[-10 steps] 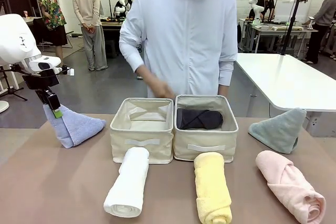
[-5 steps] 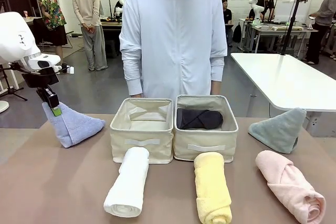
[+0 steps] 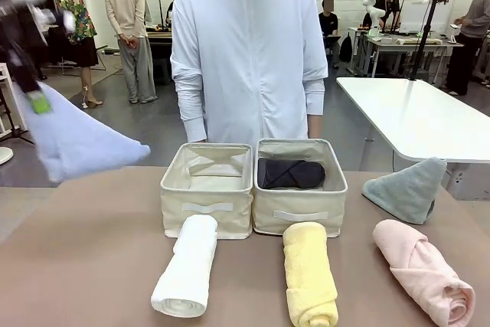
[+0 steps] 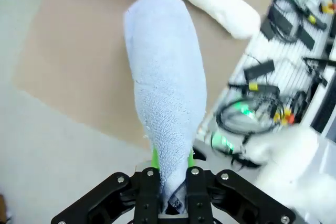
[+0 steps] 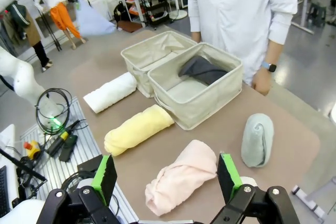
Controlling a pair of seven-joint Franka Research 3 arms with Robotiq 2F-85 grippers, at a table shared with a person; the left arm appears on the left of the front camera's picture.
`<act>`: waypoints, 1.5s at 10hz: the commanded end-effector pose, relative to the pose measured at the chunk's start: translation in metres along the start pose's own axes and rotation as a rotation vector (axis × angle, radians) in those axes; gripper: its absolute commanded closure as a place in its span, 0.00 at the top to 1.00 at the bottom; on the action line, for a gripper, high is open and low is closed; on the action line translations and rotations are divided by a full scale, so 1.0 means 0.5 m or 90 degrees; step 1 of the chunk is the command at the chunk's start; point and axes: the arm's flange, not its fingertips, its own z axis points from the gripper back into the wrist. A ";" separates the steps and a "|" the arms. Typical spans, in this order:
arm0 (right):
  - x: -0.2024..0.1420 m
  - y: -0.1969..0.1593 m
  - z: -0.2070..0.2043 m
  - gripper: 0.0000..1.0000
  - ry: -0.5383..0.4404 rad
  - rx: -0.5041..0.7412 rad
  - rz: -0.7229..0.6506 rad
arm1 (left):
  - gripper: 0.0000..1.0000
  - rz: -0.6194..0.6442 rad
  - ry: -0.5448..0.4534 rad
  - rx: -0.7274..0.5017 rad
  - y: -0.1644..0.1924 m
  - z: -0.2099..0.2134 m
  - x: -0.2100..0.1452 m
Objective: Sort the towels based on their folding style.
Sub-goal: Pick up one triangle-folded towel and place it in the left Fabric basket.
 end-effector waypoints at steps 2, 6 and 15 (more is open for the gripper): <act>0.005 -0.002 0.000 1.00 -0.017 0.006 0.008 | 0.00 -0.067 0.057 0.084 -0.035 0.072 0.010; 0.005 -0.002 0.000 1.00 -0.017 0.006 0.008 | 0.00 -0.058 0.050 0.071 -0.075 0.098 0.004; 0.005 -0.002 0.000 1.00 -0.017 0.006 0.008 | 0.15 -0.161 0.227 0.094 -0.139 0.075 -0.174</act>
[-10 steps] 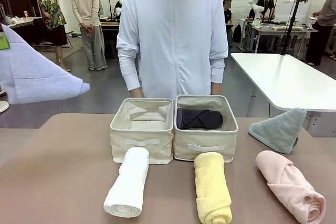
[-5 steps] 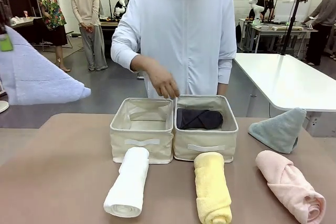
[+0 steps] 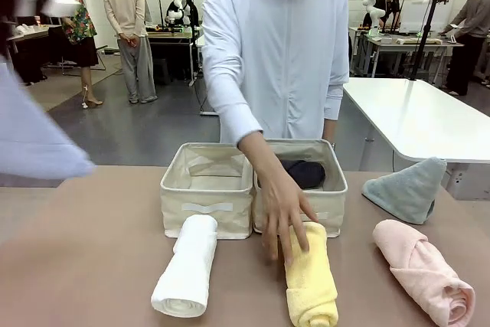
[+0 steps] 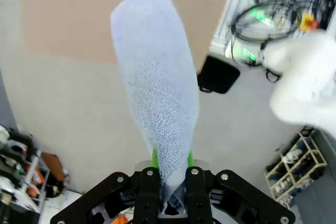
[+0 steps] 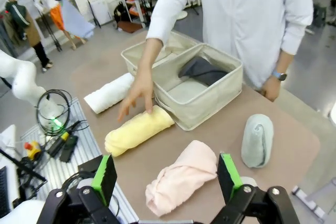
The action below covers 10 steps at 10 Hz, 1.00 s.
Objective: Sort the towels based on their folding style.
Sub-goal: Pick up one triangle-folded towel and place it in the left Fabric basket.
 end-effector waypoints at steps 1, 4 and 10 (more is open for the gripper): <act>0.004 -0.003 0.001 1.00 -0.016 0.006 0.009 | 0.15 0.004 -0.031 0.025 -0.086 -0.043 -0.179; 0.004 -0.003 0.001 1.00 -0.016 0.006 0.009 | 0.15 0.018 -0.038 0.020 -0.091 -0.055 -0.208; 0.004 -0.003 0.001 1.00 -0.016 0.006 0.009 | 0.15 0.008 -0.055 0.027 -0.039 -0.039 -0.138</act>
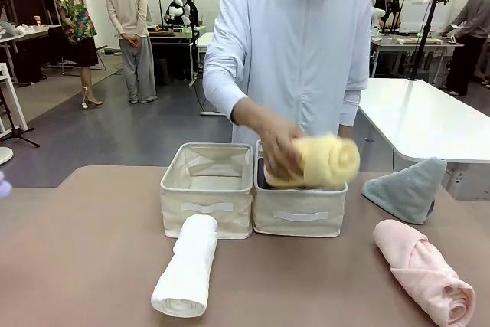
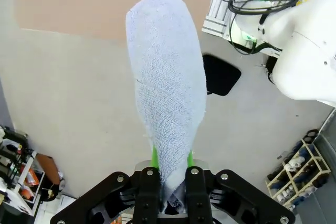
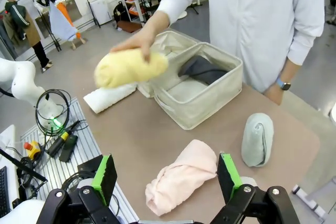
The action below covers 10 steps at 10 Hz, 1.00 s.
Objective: Sort the towels based on their folding style.
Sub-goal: Pick up one triangle-folded towel and place it in the left Fabric basket.
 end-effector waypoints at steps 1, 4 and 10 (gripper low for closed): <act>0.005 -0.002 0.000 1.00 -0.017 0.007 0.011 | 0.15 -0.019 -0.028 0.032 0.021 0.038 0.074; 0.005 -0.002 0.000 1.00 -0.017 0.007 0.011 | 0.15 -0.094 -0.095 0.081 0.085 0.120 0.255; 0.005 -0.002 0.000 1.00 -0.017 0.007 0.011 | 0.15 -0.193 -0.146 0.078 0.210 0.092 0.591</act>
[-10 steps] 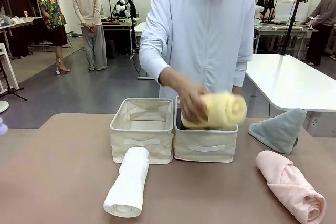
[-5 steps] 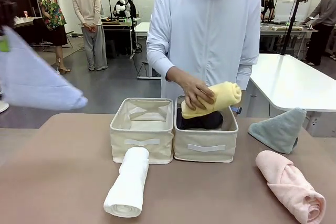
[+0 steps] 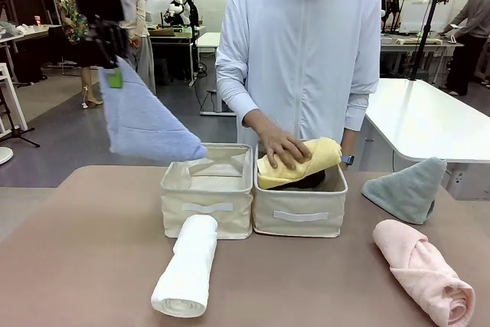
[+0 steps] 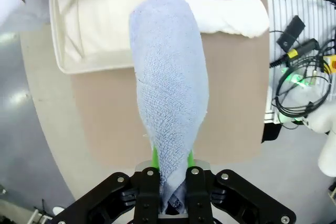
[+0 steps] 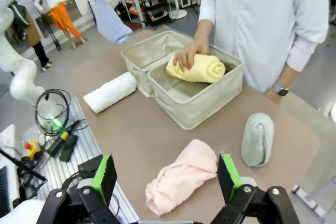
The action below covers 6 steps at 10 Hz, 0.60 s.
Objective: Sort the towels based on their folding style.
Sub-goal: Pick up one triangle-folded towel and place it in the left Fabric basket.
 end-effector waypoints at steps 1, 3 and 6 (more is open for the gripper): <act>0.004 -0.003 0.000 1.00 -0.018 0.007 0.010 | 0.15 0.019 -0.014 0.010 0.055 -0.005 0.032; 0.004 -0.003 0.000 1.00 -0.018 0.007 0.010 | 0.15 0.009 -0.049 -0.021 0.088 -0.033 0.048; 0.004 -0.003 0.000 1.00 -0.018 0.007 0.010 | 0.15 -0.002 -0.008 -0.001 0.054 -0.039 0.043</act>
